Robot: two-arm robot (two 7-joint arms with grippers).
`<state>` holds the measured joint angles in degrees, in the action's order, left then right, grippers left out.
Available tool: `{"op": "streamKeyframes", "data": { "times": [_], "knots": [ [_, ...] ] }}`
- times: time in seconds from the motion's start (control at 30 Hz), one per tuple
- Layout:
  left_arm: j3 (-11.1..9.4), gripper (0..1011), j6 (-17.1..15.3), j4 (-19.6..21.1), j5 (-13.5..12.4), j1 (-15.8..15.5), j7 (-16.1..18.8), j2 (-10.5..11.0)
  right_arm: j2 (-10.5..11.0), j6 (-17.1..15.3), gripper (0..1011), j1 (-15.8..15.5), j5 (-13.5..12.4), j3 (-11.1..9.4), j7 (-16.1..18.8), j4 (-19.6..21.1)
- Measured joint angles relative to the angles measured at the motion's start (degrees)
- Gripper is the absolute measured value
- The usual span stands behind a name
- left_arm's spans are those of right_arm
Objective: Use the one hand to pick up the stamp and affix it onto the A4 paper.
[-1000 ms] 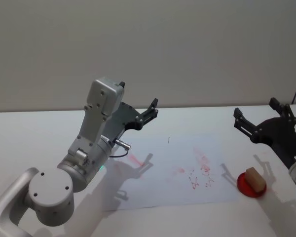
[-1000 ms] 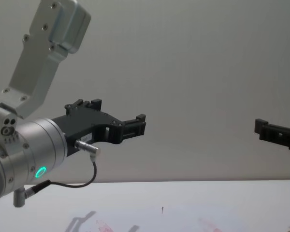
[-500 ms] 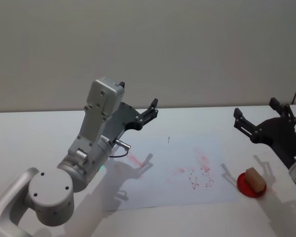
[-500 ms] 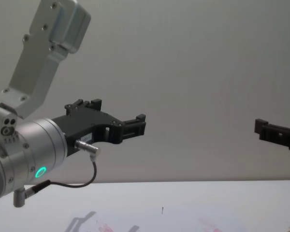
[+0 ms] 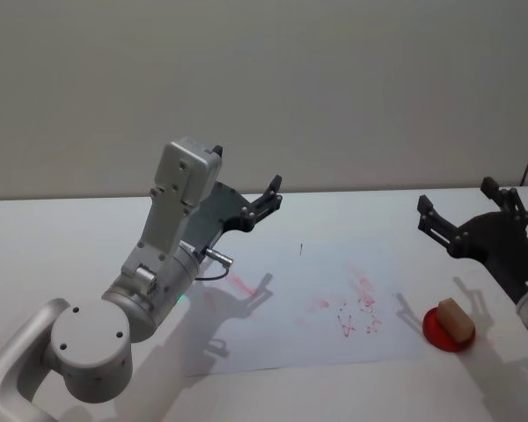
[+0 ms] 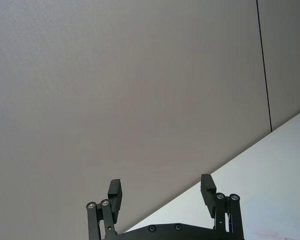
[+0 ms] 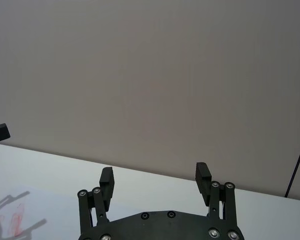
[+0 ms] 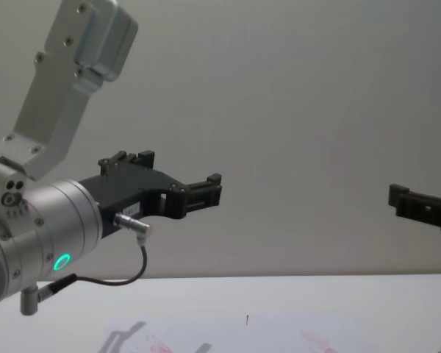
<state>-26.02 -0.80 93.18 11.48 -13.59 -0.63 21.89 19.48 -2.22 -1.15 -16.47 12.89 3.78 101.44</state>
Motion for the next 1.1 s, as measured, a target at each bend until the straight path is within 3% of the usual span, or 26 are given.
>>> {"op": "streamKeyframes", "data": {
  "times": [0.3,0.6,1.1],
  "knots": [
    [0.0,1001,0.0,0.0,0.0,0.0,0.0,0.0,1.27,-2.85,1001,-2.56,-0.47,-0.38,-1.8,2.41],
    [0.0,1001,0.0,0.0,0.0,0.0,0.0,0.0,2.94,-7.87,1001,-6.15,-1.58,-0.73,-3.49,4.82],
    [0.0,1001,0.0,0.0,0.0,0.0,0.0,0.0,4.2,-15.36,1001,-8.51,-2.02,-0.64,-2.19,4.8]
  ]
}}
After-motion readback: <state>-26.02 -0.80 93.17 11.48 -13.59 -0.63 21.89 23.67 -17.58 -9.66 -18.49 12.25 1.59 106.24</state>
